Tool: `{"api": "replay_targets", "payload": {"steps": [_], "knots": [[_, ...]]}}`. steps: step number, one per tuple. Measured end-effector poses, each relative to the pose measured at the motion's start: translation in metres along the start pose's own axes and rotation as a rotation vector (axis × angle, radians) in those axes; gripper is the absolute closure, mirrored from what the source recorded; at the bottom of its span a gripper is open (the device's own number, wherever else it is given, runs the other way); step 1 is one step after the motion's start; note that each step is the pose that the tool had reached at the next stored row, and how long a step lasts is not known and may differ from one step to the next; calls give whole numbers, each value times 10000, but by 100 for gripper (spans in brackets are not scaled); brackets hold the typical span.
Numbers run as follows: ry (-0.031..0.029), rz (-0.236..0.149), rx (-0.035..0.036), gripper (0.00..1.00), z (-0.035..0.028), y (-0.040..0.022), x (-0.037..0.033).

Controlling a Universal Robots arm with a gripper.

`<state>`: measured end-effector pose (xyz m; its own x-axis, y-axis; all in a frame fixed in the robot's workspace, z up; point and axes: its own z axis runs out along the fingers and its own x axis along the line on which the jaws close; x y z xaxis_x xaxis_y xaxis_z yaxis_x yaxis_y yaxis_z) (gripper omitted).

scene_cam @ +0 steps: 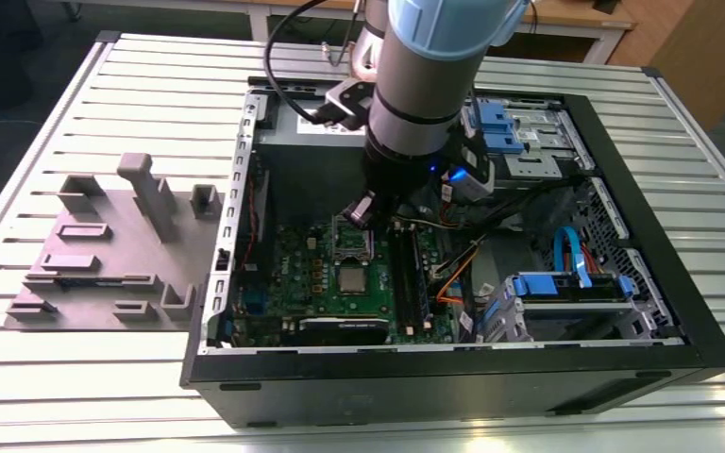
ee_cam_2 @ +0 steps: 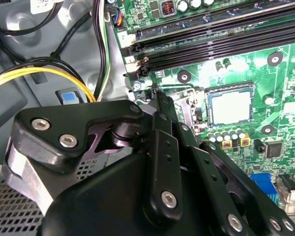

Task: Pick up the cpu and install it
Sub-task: 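Close the cpu cover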

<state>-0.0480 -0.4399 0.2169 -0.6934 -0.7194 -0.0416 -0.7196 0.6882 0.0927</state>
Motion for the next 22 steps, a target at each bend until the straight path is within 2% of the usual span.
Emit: {"api": "replay_targets", "payload": {"steps": [6, 12, 22], "knots": [[-14, 110, 2, 90, 30, -17, -35], [-15, 131, 3, 90, 82, 2, -60], [-13, 130, 3, 90, 122, 12, -64]]}}
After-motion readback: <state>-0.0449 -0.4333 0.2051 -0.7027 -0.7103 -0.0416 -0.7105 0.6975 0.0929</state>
